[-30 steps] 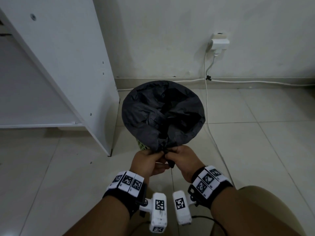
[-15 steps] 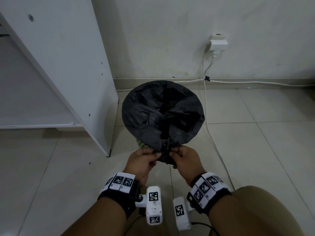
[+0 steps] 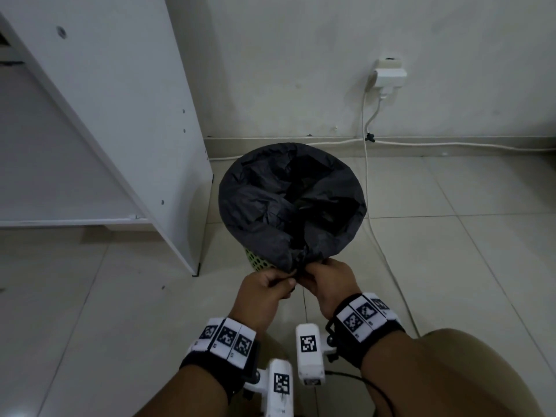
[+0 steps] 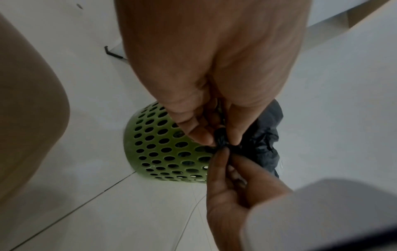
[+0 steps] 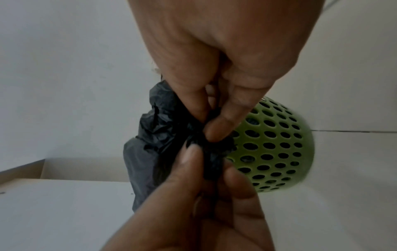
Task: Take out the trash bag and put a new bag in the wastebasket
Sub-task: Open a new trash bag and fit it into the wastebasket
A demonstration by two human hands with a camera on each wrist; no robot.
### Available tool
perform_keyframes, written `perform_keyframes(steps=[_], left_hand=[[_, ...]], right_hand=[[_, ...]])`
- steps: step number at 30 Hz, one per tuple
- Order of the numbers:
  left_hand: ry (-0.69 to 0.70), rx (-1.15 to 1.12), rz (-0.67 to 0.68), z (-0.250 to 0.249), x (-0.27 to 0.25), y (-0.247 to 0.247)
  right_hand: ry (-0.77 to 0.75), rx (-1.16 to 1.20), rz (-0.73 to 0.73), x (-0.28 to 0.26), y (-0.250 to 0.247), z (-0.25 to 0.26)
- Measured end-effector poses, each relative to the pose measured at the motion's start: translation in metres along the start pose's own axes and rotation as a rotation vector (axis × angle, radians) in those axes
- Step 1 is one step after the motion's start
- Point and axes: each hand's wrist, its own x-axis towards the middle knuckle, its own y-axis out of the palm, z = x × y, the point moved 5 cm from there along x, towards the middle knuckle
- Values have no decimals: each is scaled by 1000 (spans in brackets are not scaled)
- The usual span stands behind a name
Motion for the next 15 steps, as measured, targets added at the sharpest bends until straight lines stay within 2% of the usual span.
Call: perform_keyframes(steps=[4, 7, 8, 10, 13, 15], left_hand=[[20, 23, -1, -2, 1, 3], [-3, 26, 92, -4, -1, 11], [-18, -11, 114, -5, -2, 14], [-100, -222, 115, -5, -4, 18], [-244, -483, 11, 2, -1, 10], [-284, -376, -102, 7, 5, -3]], right_hand=[[157, 40, 75, -9, 10, -5], [143, -122, 127, -13, 14, -3], [128, -147, 116, -14, 15, -1], [118, -186, 96, -9, 13, -2], [90, -273, 105, -5, 14, -1], [51, -367, 118, -6, 12, 1]])
